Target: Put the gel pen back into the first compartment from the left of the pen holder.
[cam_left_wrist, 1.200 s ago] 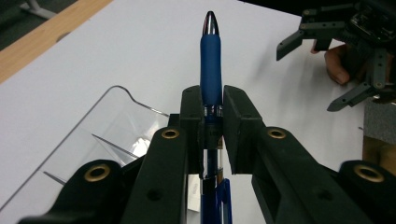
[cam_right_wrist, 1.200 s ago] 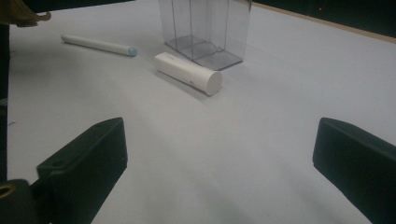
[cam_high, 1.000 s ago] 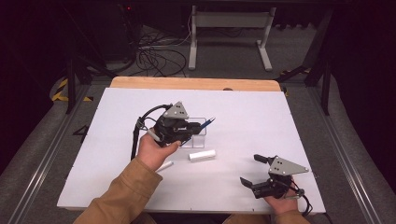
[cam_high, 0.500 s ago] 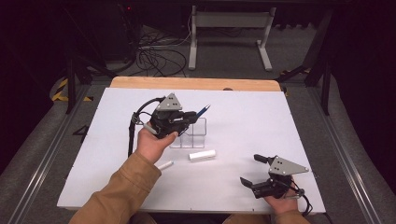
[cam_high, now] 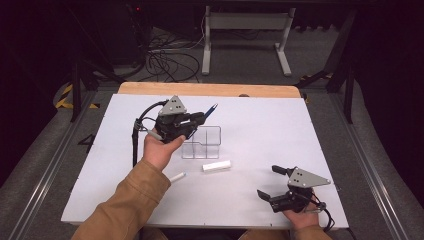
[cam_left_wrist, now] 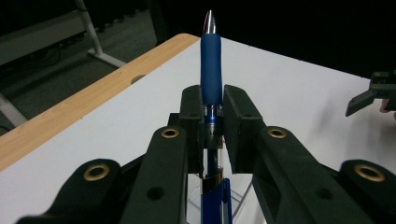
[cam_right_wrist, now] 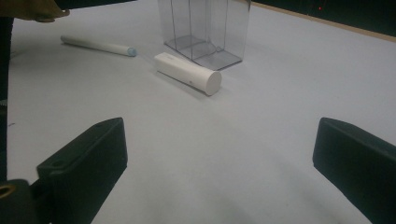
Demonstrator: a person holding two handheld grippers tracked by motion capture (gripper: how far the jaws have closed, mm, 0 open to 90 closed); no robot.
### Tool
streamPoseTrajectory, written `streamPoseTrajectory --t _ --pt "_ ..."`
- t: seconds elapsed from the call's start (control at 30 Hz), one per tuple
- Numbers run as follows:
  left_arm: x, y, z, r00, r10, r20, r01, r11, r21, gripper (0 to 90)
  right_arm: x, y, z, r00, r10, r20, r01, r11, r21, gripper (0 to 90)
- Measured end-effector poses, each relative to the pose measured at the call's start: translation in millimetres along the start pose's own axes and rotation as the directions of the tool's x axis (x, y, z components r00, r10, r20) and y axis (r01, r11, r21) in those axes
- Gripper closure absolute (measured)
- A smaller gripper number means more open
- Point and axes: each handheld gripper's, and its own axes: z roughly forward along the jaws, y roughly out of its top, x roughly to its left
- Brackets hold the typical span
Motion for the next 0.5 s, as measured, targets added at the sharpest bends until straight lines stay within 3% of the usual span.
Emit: streamPoseTrajectory --t 0.2,0.3,0.5 --pt "8.9 -5.7 0.0 0.9995 -0.029 -0.010 0.029 0.9995 -0.014 79.0 0.0 0.0 0.0 1.0000 0.000 0.000 0.000 1.000 0.000 3.7" --pt "14.1 -9.5 0.8 0.9985 -0.056 0.002 0.056 0.9982 -0.023 79.0 0.0 0.0 0.0 1.0000 -0.001 0.000 0.001 1.000 0.001 3.7" --pt "20.6 -14.9 3.8 0.9974 -0.069 0.018 0.070 0.9965 -0.046 79.0 0.1 0.0 0.0 1.0000 -0.002 -0.001 0.002 1.000 0.001 3.7"
